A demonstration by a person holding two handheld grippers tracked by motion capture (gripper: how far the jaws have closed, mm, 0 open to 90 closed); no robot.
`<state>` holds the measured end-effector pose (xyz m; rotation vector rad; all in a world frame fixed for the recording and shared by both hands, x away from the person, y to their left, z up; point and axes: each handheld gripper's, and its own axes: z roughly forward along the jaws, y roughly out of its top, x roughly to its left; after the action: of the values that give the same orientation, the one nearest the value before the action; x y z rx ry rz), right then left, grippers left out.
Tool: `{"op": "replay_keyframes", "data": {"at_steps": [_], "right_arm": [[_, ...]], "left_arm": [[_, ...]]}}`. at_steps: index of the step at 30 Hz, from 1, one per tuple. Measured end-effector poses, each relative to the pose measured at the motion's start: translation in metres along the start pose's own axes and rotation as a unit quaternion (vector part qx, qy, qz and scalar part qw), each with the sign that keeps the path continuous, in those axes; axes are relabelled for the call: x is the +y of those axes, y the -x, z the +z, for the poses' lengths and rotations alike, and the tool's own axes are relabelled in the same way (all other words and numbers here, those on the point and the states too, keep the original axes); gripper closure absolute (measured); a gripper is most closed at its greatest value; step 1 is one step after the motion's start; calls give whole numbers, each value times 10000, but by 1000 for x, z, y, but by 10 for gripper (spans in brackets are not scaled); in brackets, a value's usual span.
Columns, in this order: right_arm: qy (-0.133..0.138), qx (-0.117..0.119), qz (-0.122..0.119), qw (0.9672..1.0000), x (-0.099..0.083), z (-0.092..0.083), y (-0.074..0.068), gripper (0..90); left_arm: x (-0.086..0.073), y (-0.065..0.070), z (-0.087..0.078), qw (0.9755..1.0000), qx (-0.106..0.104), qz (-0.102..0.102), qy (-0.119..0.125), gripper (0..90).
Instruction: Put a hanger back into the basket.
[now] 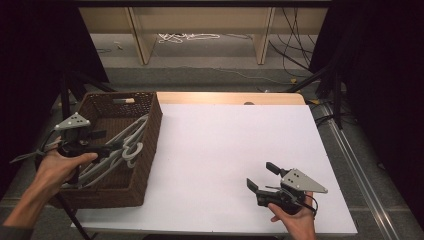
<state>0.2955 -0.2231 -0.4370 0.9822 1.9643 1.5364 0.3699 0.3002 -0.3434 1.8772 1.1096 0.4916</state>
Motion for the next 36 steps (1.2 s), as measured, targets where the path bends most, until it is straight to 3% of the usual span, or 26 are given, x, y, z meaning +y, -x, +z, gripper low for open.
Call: {"op": "replay_keyframes", "data": {"at_steps": [7, 8, 13, 28, 36], "right_arm": [[-22, -7, -11, 10000, 0, 0, 0, 166], [82, 42, 35, 10000, 0, 1, 0, 166], [79, 44, 32, 10000, 0, 1, 0, 166], [81, 55, 52, 9999, 0, 0, -1, 166], [85, 49, 44, 9999, 0, 0, 0, 166]], "left_arm": [[4, 26, 5, 9987, -167, -108, 472, 212], [5, 29, 6, 9985, -194, -61, 499, 211], [4, 43, 13, 9977, -363, -46, 565, 196], [8, 70, 23, 9951, -438, 52, 885, 190], [9, 87, 30, 9931, -596, 58, 1005, 185]]}}
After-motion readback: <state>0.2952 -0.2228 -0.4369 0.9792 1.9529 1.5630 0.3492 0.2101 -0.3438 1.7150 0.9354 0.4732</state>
